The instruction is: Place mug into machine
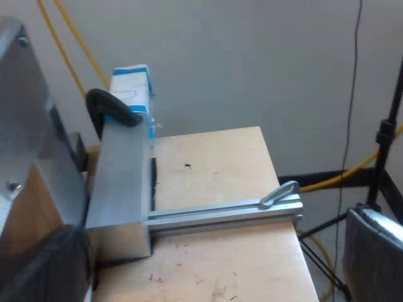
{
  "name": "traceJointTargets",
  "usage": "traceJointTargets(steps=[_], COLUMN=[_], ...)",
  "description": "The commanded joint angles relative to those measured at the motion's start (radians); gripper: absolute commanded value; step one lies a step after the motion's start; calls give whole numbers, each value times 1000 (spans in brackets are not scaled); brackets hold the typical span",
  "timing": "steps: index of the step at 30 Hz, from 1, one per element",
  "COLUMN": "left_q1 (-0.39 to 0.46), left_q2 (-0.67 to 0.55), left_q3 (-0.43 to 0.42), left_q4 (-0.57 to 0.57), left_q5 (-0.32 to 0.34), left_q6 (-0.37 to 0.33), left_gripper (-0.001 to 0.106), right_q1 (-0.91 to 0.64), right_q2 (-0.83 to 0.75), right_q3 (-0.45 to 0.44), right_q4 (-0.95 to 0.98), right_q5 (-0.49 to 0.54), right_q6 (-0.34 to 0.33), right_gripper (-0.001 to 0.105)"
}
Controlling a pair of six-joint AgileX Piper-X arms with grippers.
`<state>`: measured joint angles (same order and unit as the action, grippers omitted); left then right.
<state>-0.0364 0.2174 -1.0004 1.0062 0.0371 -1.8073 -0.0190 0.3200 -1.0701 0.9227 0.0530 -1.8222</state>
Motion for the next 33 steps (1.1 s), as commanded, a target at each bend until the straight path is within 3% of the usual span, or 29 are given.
traceJointTargets(steps=[1,9,12,18,22,27,30,33], left_q1=[-1,-1,-1,2,2,2,2,2], left_q2=[-70,-249,-325,-371,-373,-371,-371,-370], left_q3=[-6,-8,-8,-22,32,128,236,317], left_q4=[32,169,207,326,268,123,21,-10], left_q5=[-55,-65,-73,-164,-221,-227,-227,-227], left_q6=[-1,2,2,2,2,2,2,2], left_gripper=[77,77,77,77,77,77,77,77], right_q1=[11,12,12,12,12,12,12,12], right_q2=[-69,-270,-374,-367,-367,-367,-367,-365], right_q3=[20,102,152,187,260,344,394,443], right_q4=[32,115,113,122,-11,-101,-111,-111], right_q5=[-5,-5,-5,-69,-83,-83,-83,-83], right_q6=[-15,-15,-12,12,14,22,51,51], right_gripper=[82,81,73,58,57,57,57,57])
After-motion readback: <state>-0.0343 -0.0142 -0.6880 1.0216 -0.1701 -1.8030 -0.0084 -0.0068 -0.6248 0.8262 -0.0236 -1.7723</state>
